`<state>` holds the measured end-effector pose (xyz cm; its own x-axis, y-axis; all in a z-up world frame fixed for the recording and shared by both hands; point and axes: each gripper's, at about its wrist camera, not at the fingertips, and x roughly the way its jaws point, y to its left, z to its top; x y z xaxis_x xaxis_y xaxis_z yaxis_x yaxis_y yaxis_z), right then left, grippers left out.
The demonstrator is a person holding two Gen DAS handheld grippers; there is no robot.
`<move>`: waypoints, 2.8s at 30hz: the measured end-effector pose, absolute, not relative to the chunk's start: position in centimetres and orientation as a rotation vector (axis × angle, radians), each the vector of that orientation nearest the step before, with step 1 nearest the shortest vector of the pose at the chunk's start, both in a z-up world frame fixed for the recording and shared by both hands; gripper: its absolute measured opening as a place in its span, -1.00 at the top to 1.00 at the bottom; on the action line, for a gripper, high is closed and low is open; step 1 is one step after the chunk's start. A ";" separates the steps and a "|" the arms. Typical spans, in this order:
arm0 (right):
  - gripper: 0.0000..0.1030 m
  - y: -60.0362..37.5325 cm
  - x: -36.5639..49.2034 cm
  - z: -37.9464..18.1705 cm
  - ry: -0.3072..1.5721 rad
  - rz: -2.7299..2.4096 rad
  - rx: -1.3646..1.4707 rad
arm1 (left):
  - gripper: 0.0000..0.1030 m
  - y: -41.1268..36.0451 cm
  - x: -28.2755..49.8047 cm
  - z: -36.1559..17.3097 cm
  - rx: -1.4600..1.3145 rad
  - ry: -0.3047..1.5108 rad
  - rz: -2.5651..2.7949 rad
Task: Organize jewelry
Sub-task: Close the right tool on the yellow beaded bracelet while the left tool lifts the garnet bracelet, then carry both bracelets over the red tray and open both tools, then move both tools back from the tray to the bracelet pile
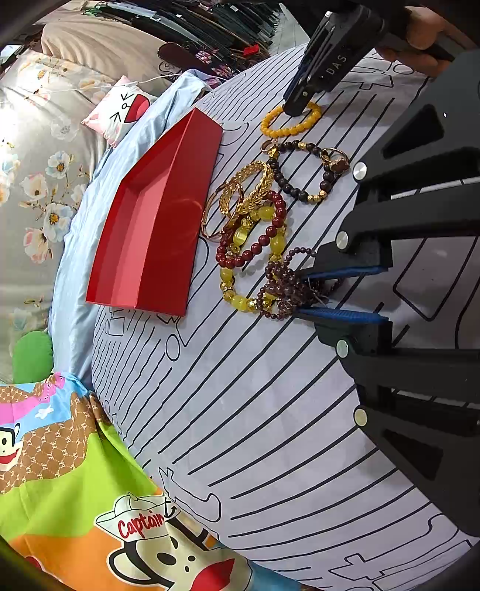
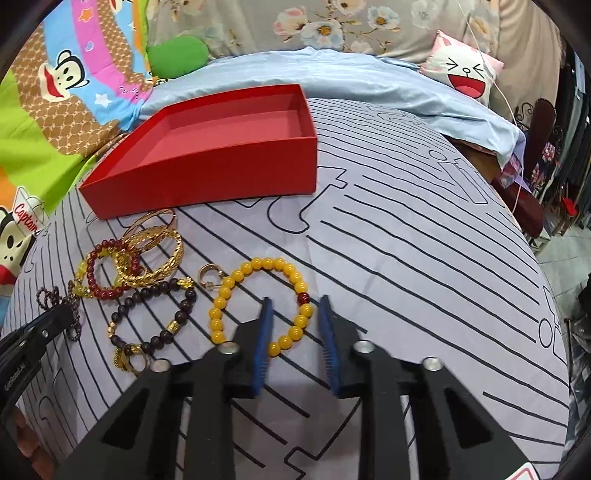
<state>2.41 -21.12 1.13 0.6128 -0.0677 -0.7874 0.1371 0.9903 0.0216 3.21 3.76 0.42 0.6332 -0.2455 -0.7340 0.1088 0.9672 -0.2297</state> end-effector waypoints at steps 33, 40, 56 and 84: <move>0.86 -22.7 6.3 10.7 0.769 0.023 0.112 | 0.73 3.3 8.8 10.5 -0.153 0.732 -0.301; 0.86 -22.2 14.7 13.6 0.730 0.054 0.077 | 0.73 1.7 17.7 11.5 -0.152 0.728 -0.337; 0.86 -22.4 31.0 6.5 0.975 0.100 0.219 | 0.70 -2.4 32.1 7.7 -0.047 0.805 -0.297; 0.21 -23.6 17.2 11.2 0.809 0.045 0.136 | -0.23 1.3 17.9 10.5 -0.126 0.655 -0.244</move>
<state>17.18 -23.60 11.19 0.6895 0.0922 -0.7184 0.0118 0.9903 0.1385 17.85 1.29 10.51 0.7657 -0.2641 -0.5865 0.1847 0.9637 -0.1929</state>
